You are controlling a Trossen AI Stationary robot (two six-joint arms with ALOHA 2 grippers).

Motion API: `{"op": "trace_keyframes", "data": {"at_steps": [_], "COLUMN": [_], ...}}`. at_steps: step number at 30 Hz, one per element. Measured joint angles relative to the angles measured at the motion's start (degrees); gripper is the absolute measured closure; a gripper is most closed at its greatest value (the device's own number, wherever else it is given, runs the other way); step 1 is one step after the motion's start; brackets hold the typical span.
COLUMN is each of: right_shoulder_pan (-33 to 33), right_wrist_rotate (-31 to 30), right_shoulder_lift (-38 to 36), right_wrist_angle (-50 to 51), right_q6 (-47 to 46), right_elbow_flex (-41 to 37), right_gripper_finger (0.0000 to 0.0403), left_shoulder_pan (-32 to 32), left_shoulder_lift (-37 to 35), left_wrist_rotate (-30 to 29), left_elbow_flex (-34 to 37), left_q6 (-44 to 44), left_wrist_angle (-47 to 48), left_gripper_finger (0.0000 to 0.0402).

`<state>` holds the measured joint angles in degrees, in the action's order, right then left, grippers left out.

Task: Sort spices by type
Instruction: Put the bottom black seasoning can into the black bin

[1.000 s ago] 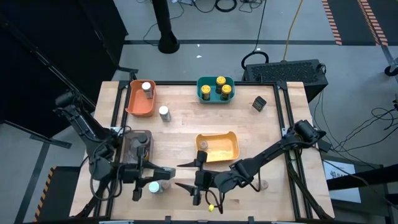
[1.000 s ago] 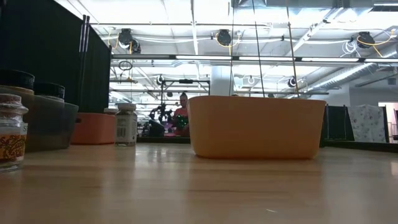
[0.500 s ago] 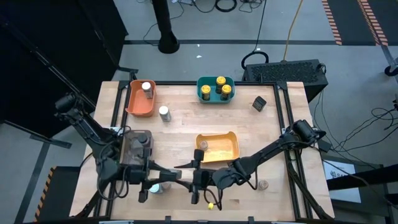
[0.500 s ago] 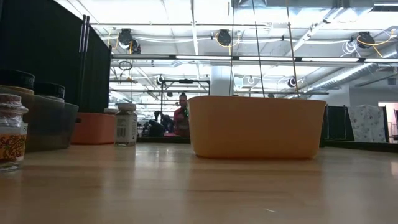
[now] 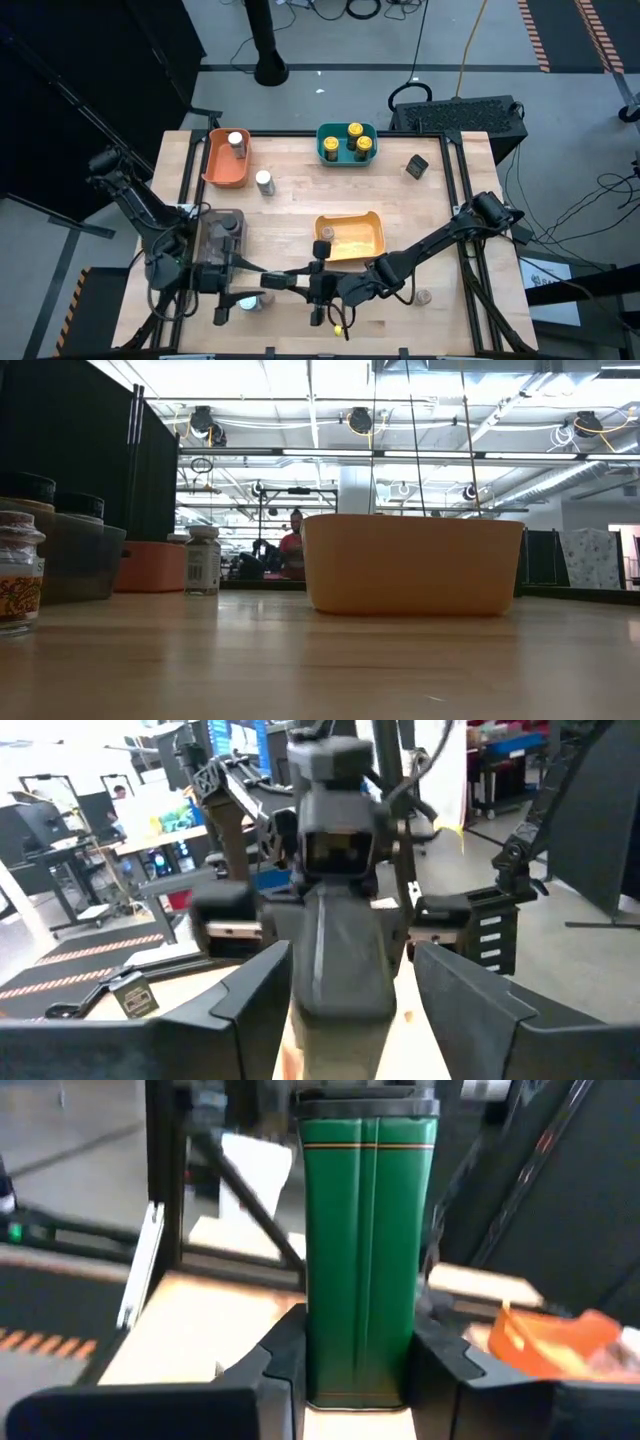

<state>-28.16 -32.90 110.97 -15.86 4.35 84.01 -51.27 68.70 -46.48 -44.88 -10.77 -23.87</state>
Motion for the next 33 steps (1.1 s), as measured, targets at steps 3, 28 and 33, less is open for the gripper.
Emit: {"op": "trace_keyframes", "data": {"at_steps": [3,28,33], "right_shoulder_pan": [0.25,3.08,3.08], "right_wrist_rotate": [0.30,10.88,10.83], "right_shoulder_lift": [-0.84,-1.83,-1.83], "right_wrist_angle": [6.46,21.78,22.98], "right_q6": [-4.23,-15.59,-15.78], "right_elbow_flex": [0.00,0.00,0.02], "right_gripper_finger": [0.0309,0.0309,0.0309], "left_shoulder_pan": [-0.63,10.68,11.28], "left_shoulder_lift": [-2.10,-1.04,-0.30], "left_wrist_rotate": [-1.19,12.02,15.64], "left_elbow_flex": [-0.02,-3.56,-6.33], "left_q6": [2.92,32.79,31.35], "left_wrist_angle": [3.16,32.24,34.29], "left_gripper_finger": [0.0183,0.0182,0.0181]}}
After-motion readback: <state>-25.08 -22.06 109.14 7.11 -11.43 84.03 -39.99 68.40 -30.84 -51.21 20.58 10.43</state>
